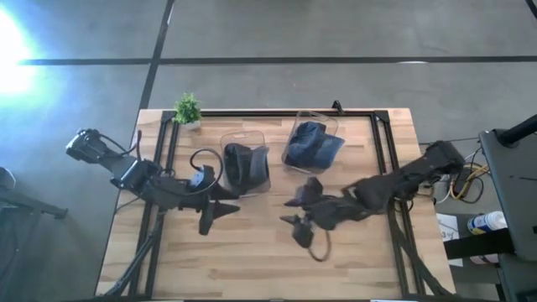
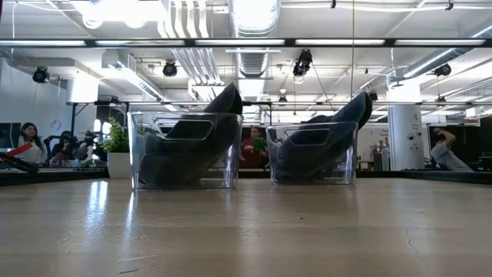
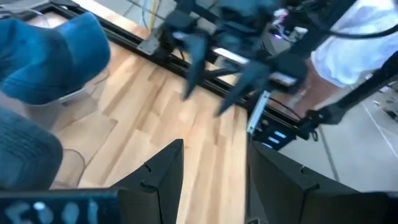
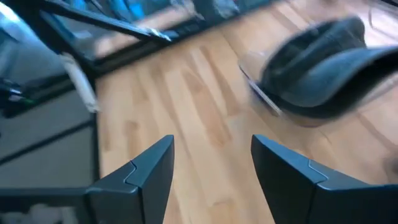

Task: Pick & Place hat
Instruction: Return to Home Position

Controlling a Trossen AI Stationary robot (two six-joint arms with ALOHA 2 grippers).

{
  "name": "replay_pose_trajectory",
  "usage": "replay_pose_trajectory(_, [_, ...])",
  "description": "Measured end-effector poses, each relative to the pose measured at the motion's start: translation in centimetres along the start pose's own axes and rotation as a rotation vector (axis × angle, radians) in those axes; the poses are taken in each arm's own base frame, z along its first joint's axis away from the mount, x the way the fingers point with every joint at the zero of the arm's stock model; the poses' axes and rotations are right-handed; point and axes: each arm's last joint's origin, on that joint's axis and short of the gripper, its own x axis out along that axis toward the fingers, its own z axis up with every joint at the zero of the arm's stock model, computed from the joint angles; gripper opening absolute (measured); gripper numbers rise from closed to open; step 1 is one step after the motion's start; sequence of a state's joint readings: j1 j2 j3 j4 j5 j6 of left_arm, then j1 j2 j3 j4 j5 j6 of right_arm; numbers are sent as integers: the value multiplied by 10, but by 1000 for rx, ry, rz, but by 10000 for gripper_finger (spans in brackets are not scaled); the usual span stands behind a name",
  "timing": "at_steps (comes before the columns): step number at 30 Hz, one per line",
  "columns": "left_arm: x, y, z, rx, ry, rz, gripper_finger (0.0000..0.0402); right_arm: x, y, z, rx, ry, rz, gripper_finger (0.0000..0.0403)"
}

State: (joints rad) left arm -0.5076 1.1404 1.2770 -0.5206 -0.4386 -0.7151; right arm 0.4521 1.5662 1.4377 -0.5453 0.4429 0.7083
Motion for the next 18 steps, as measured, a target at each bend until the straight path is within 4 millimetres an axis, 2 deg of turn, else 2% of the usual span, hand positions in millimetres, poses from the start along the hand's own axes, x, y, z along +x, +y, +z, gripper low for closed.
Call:
replay_pose_trajectory(4, [7, 8, -8, -2, -27, 81, 176, -28, -6, -13, -17, -14, 34, 205])
replay_pose_trajectory(6, [9, 11, -11, 9, -36, 120, 176, -40, -11, -15, 74, -21, 58, 205])
replay_pose_trajectory(8, [10, 12, -13, -52, -40, 126, 176, -50, -13, -14, 184, -43, 88, 205])
replay_pose_trajectory(10, [10, 12, -14, -109, -37, 110, 176, -56, -12, -14, 183, -74, 142, 205])
replay_pose_trajectory(15, [14, 6, -14, -98, -8, -35, 176, -60, 2, -16, 86, -192, 477, 205])
replay_pose_trajectory(18, [19, 4, -17, -95, -46, -97, 176, -50, 2, -26, 65, -300, 657, 205])
